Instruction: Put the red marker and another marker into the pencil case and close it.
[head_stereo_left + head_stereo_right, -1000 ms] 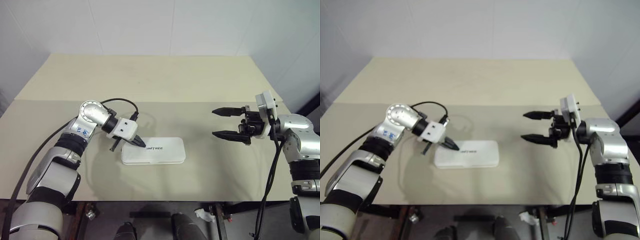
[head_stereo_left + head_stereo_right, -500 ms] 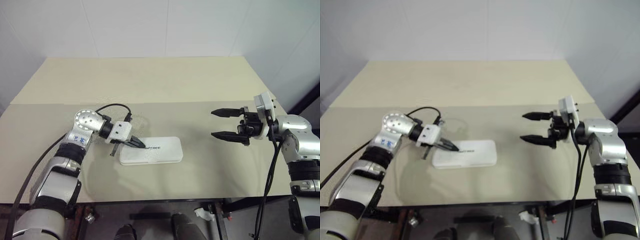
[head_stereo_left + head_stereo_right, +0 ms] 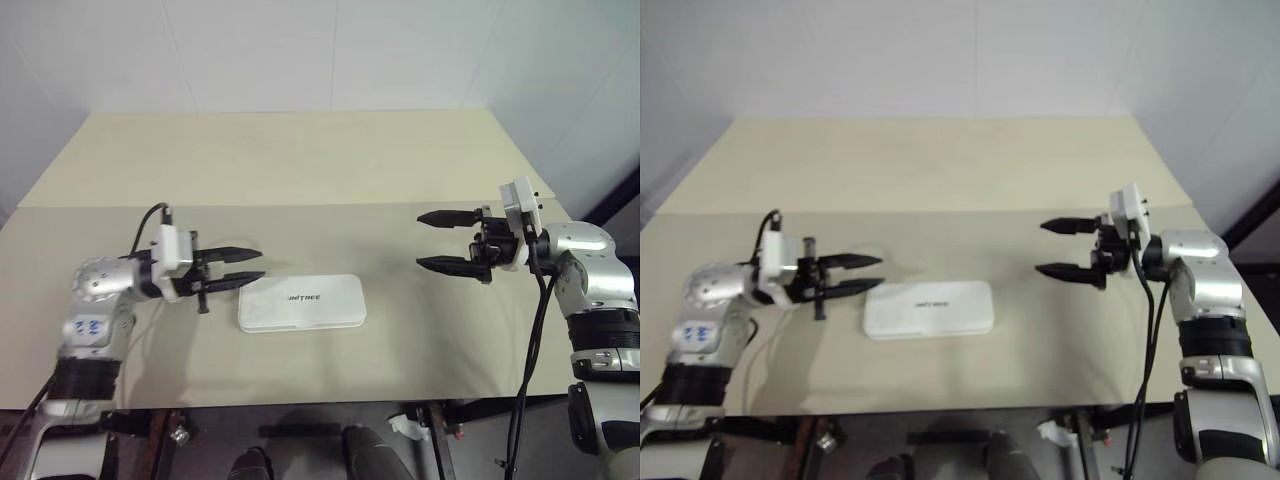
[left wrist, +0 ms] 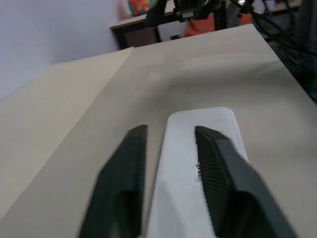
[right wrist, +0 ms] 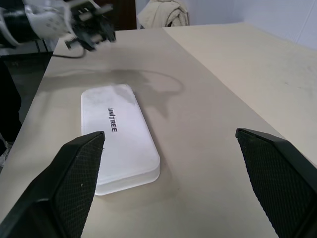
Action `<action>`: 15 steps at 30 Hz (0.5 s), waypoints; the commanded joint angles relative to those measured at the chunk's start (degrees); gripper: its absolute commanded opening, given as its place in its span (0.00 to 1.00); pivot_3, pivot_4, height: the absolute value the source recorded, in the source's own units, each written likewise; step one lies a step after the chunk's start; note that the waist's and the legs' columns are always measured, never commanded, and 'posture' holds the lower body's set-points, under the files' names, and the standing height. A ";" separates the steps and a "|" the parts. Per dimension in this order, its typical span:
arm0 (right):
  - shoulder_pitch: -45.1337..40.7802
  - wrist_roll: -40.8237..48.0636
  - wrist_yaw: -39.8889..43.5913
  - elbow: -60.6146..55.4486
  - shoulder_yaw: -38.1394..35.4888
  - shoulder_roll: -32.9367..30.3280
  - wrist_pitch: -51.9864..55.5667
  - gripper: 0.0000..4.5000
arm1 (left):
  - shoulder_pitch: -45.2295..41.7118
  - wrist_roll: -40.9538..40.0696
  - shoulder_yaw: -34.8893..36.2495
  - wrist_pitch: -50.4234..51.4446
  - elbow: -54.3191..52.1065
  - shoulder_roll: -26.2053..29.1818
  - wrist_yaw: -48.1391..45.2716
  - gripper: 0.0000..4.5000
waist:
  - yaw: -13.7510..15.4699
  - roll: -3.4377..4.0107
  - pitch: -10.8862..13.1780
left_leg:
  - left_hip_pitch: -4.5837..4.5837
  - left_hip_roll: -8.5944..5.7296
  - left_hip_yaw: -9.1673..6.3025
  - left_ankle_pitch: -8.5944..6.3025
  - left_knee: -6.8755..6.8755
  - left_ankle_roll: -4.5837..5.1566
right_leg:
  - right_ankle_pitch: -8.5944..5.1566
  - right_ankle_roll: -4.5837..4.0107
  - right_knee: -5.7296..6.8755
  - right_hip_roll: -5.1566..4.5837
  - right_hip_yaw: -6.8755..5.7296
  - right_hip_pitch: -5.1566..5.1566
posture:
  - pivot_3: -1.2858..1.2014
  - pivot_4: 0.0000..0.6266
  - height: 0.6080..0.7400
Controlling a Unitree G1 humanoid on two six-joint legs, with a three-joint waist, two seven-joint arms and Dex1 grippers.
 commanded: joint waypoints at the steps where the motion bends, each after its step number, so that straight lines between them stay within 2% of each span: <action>1: -1.94 0.05 2.61 0.22 -0.53 -0.79 -0.97 1.00 | 3.45 -2.01 3.85 1.51 -5.22 2.68 0.37 0.63 | 0.03 -0.01 0.01 | -0.01 -0.01 0.00 0.00 0.00 0.00 | -0.01 -0.01 -0.04 0.00 0.00 0.01 | 0.52 0.24 1.00; 6: -3.53 -0.78 3.17 2.86 -0.49 -1.15 -2.36 1.00 | 8.65 -3.64 7.56 2.62 -8.48 5.17 -0.70 0.99 | -0.11 -0.02 0.02 | 0.00 0.02 0.19 0.00 0.00 0.00 | -0.17 -0.32 -0.31 -0.04 0.07 0.03 | 0.52 0.24 1.00; 15: -3.44 -0.02 3.17 2.43 -1.61 -2.08 -3.06 1.00 | 11.32 -5.84 12.02 5.32 -8.79 7.29 -0.51 0.99 | -0.26 -0.01 0.03 | 0.00 0.08 0.34 -0.09 -0.10 0.00 | -0.15 -0.32 -0.50 -0.07 0.13 0.00 | 0.52 0.24 1.00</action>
